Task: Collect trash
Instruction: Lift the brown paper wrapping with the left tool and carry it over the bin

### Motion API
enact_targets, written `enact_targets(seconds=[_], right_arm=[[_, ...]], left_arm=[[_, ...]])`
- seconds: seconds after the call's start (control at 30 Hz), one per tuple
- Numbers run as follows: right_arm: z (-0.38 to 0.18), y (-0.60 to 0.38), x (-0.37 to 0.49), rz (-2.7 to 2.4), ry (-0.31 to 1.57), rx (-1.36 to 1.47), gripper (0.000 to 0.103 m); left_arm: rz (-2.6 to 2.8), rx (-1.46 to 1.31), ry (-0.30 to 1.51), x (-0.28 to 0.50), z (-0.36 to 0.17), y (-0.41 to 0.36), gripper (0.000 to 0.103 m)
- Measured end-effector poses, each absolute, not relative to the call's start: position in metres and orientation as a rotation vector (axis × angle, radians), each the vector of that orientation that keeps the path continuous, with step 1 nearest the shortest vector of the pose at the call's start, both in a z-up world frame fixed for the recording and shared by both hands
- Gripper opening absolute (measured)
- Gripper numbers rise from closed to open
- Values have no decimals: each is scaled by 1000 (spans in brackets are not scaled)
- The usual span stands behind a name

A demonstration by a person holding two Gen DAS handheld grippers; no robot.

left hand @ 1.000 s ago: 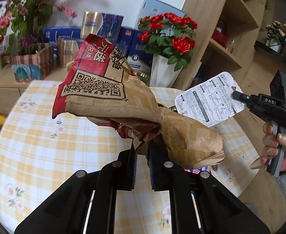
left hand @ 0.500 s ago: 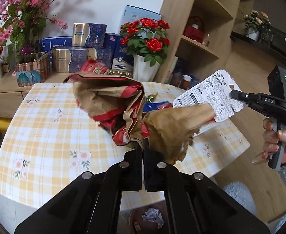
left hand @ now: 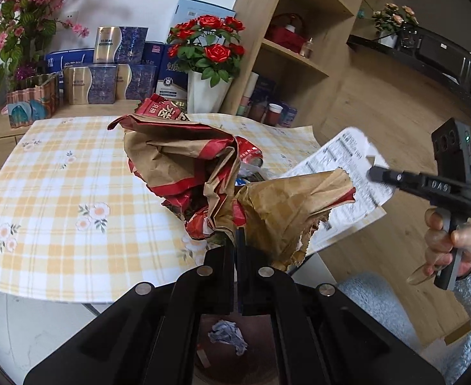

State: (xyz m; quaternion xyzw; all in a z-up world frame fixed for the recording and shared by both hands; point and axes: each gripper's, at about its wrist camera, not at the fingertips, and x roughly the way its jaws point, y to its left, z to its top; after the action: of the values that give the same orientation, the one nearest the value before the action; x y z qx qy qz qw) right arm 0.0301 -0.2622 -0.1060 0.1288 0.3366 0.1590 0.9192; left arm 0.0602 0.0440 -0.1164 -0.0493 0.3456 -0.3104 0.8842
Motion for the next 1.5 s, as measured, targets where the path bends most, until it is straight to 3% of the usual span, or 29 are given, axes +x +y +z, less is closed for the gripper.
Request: enact_targets(seconds=[0.23,0.97,1.03,1.1,1.23,1.5], right_arm=[[-138,-251,7,375,774,261,6],[-326,-191,44,271,1247,279,7],[-335,-193,48,228,1268,282,14],[-335,-199,51,198,1256,285,47],[-327,-216,53,153,1210,267,57],[-291,-234,44,133,1005,129,87]], left_arm=[[-642,-80,728,33,-126,49,1],[-611,-31,838,16,-179,54,1],[-616,-25,848,16,-184,52,1],[-621,-17,857,15,-189,50,1],[-635,-5,870,13,-198,43,1],[-669,15,912,7,-215,19,1]])
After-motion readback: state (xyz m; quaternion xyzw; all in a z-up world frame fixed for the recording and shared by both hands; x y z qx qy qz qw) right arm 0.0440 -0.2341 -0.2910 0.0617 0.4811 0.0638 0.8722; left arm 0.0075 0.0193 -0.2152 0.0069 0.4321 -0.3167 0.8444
